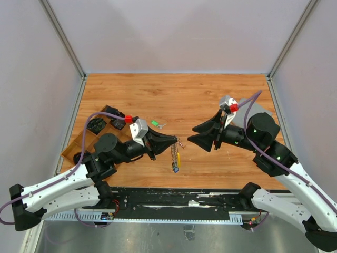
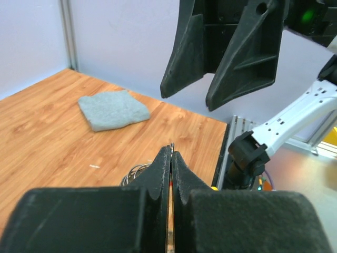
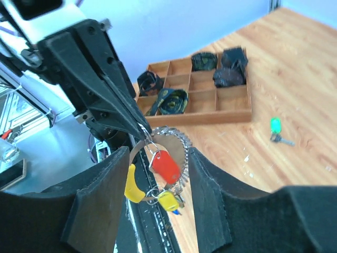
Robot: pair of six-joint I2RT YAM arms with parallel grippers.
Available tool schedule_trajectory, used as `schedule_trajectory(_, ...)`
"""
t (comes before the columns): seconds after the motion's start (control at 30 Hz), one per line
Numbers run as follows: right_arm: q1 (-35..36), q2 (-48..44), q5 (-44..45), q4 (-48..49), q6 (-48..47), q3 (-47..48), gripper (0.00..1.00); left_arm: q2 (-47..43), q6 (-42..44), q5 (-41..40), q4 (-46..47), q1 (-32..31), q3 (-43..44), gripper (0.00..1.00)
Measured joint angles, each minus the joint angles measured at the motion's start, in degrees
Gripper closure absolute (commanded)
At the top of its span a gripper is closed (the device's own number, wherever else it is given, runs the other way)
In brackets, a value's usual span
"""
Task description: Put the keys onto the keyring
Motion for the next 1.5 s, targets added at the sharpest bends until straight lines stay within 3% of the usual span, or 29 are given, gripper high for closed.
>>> schedule_trajectory(0.5,0.02,0.26,-12.74,4.07,-11.58,1.25,0.61,2.64,-6.40,7.56,9.07,0.00,0.00,0.99)
schedule_trajectory(1.17,0.02,1.68,-18.71,5.84,-12.90,1.22,0.65,2.97,-8.33,10.12,13.64,0.00,0.00,0.99)
schedule_trajectory(1.5,0.02,2.40,-20.72,6.71,-12.46,1.01,0.73,3.37,-8.35,10.14,13.66,0.00,0.00,0.99)
